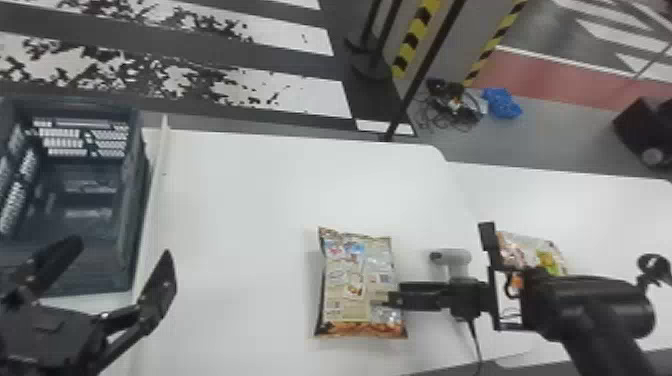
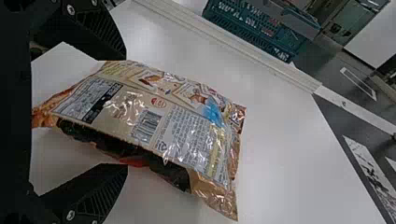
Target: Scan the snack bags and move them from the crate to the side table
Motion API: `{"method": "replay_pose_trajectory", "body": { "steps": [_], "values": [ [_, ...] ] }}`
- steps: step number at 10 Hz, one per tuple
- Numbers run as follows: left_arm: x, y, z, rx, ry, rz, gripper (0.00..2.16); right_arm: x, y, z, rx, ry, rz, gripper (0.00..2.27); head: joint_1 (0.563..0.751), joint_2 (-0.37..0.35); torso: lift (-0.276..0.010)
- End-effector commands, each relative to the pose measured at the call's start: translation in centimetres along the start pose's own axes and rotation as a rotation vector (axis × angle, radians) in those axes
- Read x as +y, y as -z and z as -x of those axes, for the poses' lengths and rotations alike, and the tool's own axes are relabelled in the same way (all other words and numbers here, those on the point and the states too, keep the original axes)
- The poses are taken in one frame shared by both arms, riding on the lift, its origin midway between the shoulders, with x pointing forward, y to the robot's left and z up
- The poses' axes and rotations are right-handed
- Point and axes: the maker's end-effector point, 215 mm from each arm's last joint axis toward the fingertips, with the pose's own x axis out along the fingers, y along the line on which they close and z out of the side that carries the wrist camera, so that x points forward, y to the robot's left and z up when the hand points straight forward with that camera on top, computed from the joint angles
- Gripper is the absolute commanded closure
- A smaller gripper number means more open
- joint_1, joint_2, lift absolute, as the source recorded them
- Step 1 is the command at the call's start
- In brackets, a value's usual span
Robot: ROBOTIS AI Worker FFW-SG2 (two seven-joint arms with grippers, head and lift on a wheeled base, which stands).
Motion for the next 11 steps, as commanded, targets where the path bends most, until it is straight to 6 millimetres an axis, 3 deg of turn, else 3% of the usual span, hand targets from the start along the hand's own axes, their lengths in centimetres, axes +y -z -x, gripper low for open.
{"method": "replay_pose_trajectory", "body": {
  "steps": [1, 3, 7, 8, 9, 11],
  "values": [
    [-0.3, 0.3, 0.2, 0.009, 0.004, -0.006, 0.06, -0.7, 0.2, -0.1, -0.003, 0.011, 0.03, 0.11, 0.695, -0.35, -0.087],
    [-0.9, 0.3, 0.1, 0.01, 0.011, -0.009, 0.06, -0.8, 0.3, -0.3, -0.003, 0.014, 0.028, 0.11, 0.695, -0.35, -0.087],
    [-1.0, 0.6, 0.2, 0.017, 0.021, -0.017, 0.06, -0.7, 1.2, -4.5, 0.041, 0.016, 0.055, 0.18, 0.695, -0.35, -0.087],
    [-0.7, 0.8, 0.2, 0.021, 0.018, -0.021, 0.06, -0.6, 1.2, -5.8, 0.051, 0.017, 0.072, 1.02, 0.695, -0.34, -0.087],
    [-0.4, 0.6, 0.1, 0.018, 0.016, -0.02, 0.06, -0.7, 0.9, -6.4, 0.052, 0.027, 0.09, 2.06, 0.695, -0.316, -0.087],
    [-0.2, 0.6, -0.4, 0.016, 0.014, -0.014, 0.06, -1.1, -0.3, -5.4, 0.028, 0.04, 0.11, 2.19, 0.695, -0.292, -0.087]
  ]
}}
